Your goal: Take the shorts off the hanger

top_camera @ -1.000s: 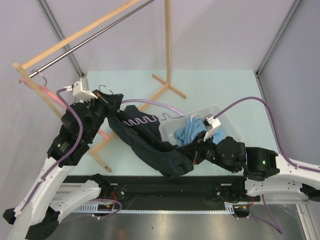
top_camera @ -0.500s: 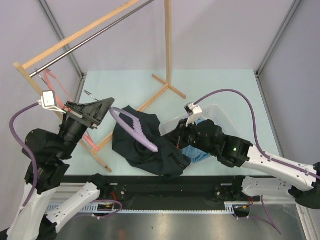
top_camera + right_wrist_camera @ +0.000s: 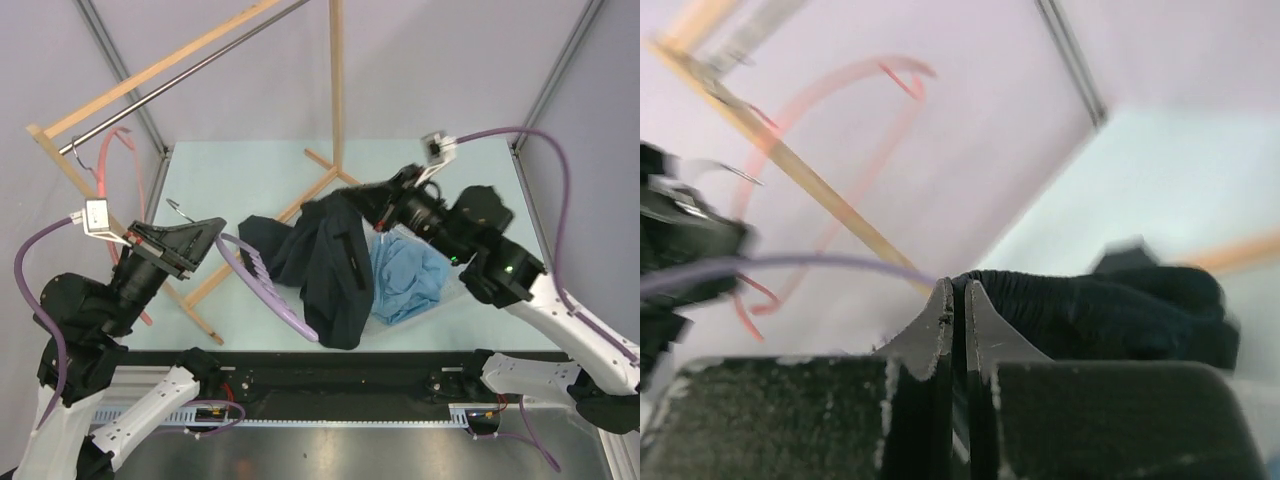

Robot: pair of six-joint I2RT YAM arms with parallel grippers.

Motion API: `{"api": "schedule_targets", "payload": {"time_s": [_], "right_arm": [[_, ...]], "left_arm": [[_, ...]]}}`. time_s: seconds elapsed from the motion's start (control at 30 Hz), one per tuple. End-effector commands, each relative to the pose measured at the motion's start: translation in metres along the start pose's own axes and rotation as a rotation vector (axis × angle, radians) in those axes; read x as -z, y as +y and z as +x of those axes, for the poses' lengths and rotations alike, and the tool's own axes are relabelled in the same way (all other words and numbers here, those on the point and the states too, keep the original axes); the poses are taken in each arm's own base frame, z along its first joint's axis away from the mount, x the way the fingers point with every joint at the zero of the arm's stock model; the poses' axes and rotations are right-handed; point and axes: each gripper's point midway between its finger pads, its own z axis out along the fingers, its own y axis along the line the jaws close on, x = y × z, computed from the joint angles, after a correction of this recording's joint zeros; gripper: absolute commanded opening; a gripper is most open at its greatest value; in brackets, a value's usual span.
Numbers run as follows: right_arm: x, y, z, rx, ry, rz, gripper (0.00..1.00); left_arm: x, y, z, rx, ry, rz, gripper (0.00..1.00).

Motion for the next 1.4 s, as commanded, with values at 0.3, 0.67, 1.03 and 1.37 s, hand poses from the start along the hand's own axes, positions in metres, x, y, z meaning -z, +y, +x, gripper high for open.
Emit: {"api": "schedule_targets", "payload": {"time_s": [0.3,0.67,1.03,1.37], "right_arm": [[0.139,0.118,-0.265,0.339,-0.676,-0.087,0.0],[0.129,0.096,-0.267,0.421,-0.683,0.042,0.0],[0.093,0.085,-0.269,0.471,-0.68,0.113,0.0],[0.116,0.073,-0.272,0.459,-0.674,0.184,0.0]], "left_arm": [[0.0,0.003,-0.005,-0.094,-0.015,-0.012,0.01],[-0.001,0.002,-0.003,-0.084,-0.003,-0.003,0.0],[-0.011,-0.001,0.023,-0.068,0.115,0.049,0.0],[-0.009,0.012,0.038,-0.059,0.177,0.004,0.0]]}}
